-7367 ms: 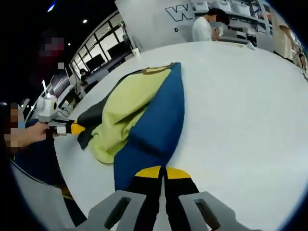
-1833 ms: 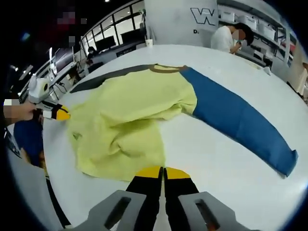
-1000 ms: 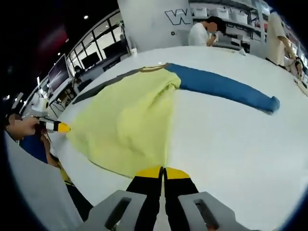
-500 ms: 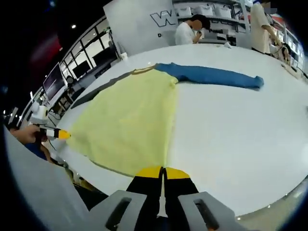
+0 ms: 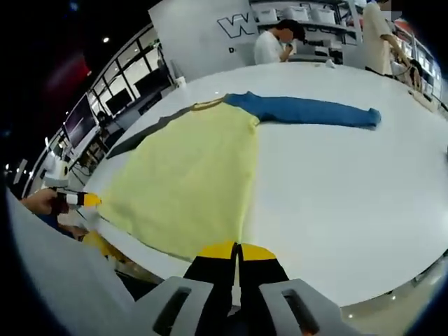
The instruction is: Fold the garment on the visible template until the final outline fits inside the template.
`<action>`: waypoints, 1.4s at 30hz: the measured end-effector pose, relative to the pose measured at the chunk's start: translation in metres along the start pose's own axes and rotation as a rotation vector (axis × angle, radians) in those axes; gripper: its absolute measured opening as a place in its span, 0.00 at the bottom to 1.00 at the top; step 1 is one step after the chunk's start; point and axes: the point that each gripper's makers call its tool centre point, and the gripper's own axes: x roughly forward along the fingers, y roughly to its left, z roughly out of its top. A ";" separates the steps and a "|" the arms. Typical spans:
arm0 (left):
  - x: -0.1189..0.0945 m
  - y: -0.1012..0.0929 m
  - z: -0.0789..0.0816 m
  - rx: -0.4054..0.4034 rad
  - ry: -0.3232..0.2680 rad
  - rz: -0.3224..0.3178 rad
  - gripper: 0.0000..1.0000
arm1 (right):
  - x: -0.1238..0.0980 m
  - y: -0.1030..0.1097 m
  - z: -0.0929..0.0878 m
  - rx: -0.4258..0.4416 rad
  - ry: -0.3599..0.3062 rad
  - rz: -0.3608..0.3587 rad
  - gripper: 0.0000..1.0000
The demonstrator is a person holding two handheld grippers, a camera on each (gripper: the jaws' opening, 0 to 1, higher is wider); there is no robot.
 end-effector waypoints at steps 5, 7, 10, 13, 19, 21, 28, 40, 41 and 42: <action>0.004 -0.008 -0.003 -0.033 -0.010 -0.019 0.01 | 0.003 0.014 -0.004 0.033 -0.005 0.021 0.00; 0.011 -0.010 -0.011 -0.048 0.001 -0.037 0.01 | 0.009 0.024 -0.008 0.037 0.003 0.035 0.00; 0.007 -0.027 -0.014 -0.047 -0.003 -0.061 0.01 | 0.018 0.041 -0.010 0.031 0.011 0.061 0.00; 0.014 -0.025 -0.019 -0.069 -0.005 -0.061 0.01 | 0.024 0.050 -0.012 0.015 0.023 0.074 0.00; 0.020 -0.024 -0.012 -0.079 -0.024 -0.061 0.01 | 0.029 0.057 -0.014 0.004 0.027 0.083 0.00; 0.021 -0.029 -0.011 -0.068 -0.037 -0.061 0.01 | 0.030 0.054 -0.016 0.008 0.025 0.074 0.00; 0.012 -0.036 -0.034 -0.209 0.062 -0.041 0.01 | 0.010 0.064 -0.040 0.052 0.007 0.067 0.00; -0.031 -0.046 -0.077 -0.305 0.089 -0.023 0.03 | -0.047 0.088 -0.102 0.222 -0.032 0.027 0.00; -0.031 -0.046 -0.078 -0.313 0.087 -0.024 0.04 | -0.054 0.090 -0.106 0.250 -0.042 0.018 0.00; -0.032 -0.050 -0.081 -0.311 0.091 -0.026 0.05 | -0.059 0.092 -0.109 0.271 -0.054 0.007 0.00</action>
